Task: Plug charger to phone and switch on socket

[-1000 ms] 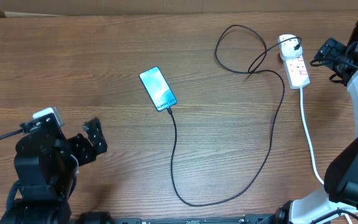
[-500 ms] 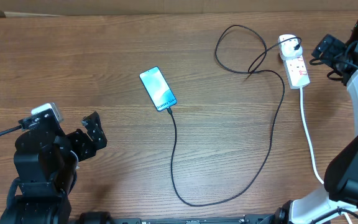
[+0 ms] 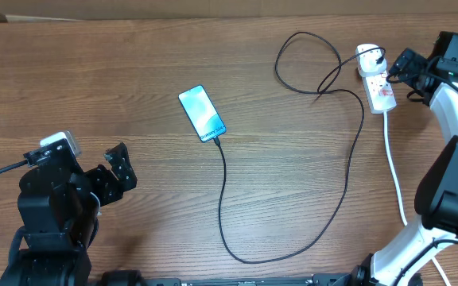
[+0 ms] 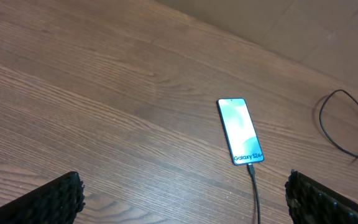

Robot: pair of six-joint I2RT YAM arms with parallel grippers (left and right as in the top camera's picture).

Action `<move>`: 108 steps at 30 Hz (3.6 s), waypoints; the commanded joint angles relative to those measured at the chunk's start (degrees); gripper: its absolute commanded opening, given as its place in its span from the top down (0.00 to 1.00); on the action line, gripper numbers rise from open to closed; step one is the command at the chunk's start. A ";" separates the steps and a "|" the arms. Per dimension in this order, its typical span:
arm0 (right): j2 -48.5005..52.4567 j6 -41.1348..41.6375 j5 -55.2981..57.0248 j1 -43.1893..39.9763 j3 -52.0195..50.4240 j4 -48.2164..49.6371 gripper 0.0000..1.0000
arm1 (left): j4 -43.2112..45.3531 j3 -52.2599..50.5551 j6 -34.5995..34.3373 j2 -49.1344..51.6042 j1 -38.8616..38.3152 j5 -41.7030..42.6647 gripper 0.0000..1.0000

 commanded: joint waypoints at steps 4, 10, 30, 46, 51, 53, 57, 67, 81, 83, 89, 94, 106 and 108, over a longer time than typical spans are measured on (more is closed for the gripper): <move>3.58 -0.09 0.66 0.02 0.11 2.75 0.00 | 0.04 -0.13 -0.57 0.07 -0.22 -0.94 0.00; 5.99 -0.11 0.68 0.02 0.11 4.22 0.00 | 0.02 -0.13 -0.57 0.07 -0.22 -0.94 0.00; 9.92 -0.48 -0.92 0.02 0.11 7.28 0.00 | 0.04 -0.13 -0.57 0.07 -0.22 -0.94 0.01; 10.08 -0.48 -3.50 0.02 0.11 8.09 0.00 | 0.04 -0.13 -0.57 0.07 -0.22 -0.94 0.01; 10.60 -0.48 -3.28 0.02 0.11 7.82 0.00 | 0.04 -0.13 -0.57 0.07 -0.22 -0.94 0.00; 10.82 -0.48 -3.28 0.02 0.11 7.65 0.00 | 0.04 -0.13 -0.57 0.07 -0.22 -0.94 0.00; 11.10 -0.48 -3.28 0.02 0.11 7.45 0.00 | 0.02 -0.13 -0.57 0.07 -0.22 -0.94 0.00; 11.85 -0.48 -3.28 0.02 0.11 7.30 0.00 | 0.04 -0.13 -0.57 0.07 -0.22 -0.94 0.00; 13.27 -0.50 -3.30 0.02 0.11 5.92 0.00 | 0.04 -0.13 -0.57 0.07 -0.22 -0.94 0.00; 13.40 -0.50 -3.30 0.02 0.11 5.70 0.00 | 0.04 -0.13 -0.57 0.07 -0.22 -0.94 0.00; 13.40 -0.50 -3.32 0.02 0.13 5.68 0.00 | 0.02 -0.13 -0.57 0.07 -0.22 -0.94 0.00; 13.31 -2.69 -3.45 0.02 0.33 5.77 0.00 | 0.04 -0.13 -0.57 0.07 -0.22 -0.94 0.01; 6.69 -3.28 3.28 0.02 2.36 5.73 0.00 | 0.02 -0.13 -0.57 0.07 -0.22 -0.94 0.00; 6.27 -3.28 3.28 0.02 2.36 5.77 0.00 | 0.04 -0.13 -0.57 0.07 -0.22 -0.94 0.00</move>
